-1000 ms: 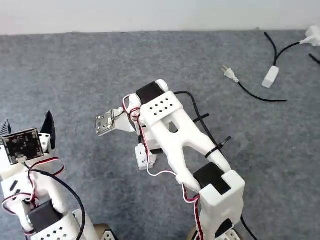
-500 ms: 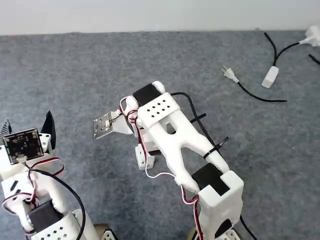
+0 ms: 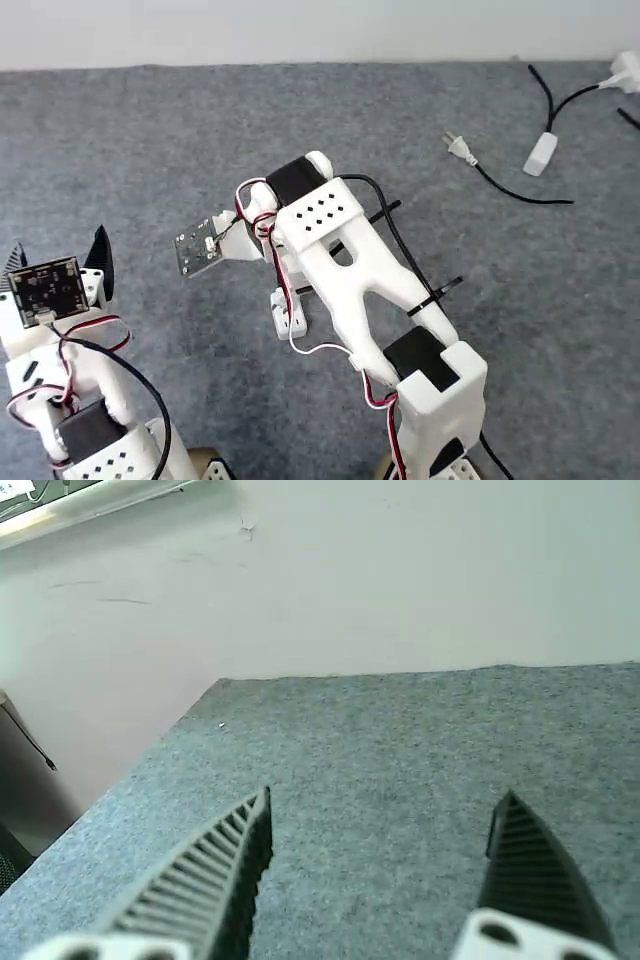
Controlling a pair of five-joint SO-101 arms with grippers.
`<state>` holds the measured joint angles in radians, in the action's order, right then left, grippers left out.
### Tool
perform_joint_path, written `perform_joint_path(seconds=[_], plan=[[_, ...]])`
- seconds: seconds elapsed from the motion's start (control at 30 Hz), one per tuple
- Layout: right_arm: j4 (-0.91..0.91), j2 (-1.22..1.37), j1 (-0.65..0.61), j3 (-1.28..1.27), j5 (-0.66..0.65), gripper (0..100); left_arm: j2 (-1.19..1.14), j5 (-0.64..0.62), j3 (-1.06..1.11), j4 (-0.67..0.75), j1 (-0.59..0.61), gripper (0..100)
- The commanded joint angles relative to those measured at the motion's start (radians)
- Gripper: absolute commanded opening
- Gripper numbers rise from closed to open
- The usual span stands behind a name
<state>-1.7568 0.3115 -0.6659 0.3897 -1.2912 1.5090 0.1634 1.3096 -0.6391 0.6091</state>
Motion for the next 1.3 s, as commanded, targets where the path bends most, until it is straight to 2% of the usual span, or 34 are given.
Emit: perform_joint_path(seconds=[0.0, 0.17, 0.27, 0.43, 0.7, 0.97, 1.27], plan=[[-0.042, -0.007, -0.002, 0.040, -0.060, 0.8, 0.005, 0.002, -0.010, 0.035, 0.003, 33], [-0.042, -0.016, 0.005, 0.040, -0.046, 0.8, 0.005, 0.002, -0.008, 0.035, 0.002, 33], [-0.039, -0.036, 0.021, 0.075, 0.066, 0.8, 0.005, 0.002, -0.008, 0.032, -0.026, 33], [-0.036, -0.153, 0.015, 0.160, 0.201, 0.8, 0.005, 0.002, -0.008, 0.023, -0.161, 33], [-0.041, -0.323, -0.044, 0.178, 0.304, 0.8, 0.005, 0.000, -0.027, 0.015, -0.351, 33], [-0.041, -0.371, -0.101, 0.163, 0.353, 0.8, 0.005, 0.000, -0.028, 0.015, -0.522, 33], [-0.039, -0.372, -0.108, 0.169, 0.354, 0.8, 0.005, -0.028, -0.053, -0.041, -0.531, 33]])
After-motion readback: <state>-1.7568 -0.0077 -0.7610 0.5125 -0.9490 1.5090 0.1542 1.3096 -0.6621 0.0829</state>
